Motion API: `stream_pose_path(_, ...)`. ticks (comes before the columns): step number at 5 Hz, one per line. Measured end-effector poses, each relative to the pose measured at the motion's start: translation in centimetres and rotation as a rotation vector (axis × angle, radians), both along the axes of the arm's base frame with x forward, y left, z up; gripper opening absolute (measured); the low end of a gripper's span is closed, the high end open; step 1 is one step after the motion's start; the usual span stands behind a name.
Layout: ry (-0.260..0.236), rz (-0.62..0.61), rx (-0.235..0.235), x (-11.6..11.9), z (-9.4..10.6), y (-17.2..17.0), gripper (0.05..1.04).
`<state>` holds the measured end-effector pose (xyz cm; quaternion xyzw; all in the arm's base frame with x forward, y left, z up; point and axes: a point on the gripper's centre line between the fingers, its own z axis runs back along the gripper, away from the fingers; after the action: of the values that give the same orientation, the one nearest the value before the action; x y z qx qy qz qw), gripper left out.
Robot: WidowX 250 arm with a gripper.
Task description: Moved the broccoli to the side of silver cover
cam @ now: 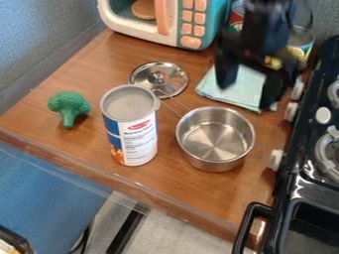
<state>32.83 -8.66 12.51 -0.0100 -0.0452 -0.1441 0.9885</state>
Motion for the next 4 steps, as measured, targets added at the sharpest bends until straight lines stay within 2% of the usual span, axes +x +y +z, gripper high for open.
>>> stream_pose_path(1,-0.080,0.096,-0.002,2.4,2.6,2.7,1.001)
stream_pose_path(2,-0.088,0.221,0.006,3.0,2.8,6.8,1.001)
stream_pose_path(3,-0.125,0.364,-0.003,1.4,4.4,11.0,1.001)
stream_pose_path(4,-0.121,0.468,0.007,-1.4,4.6,14.4,1.001)
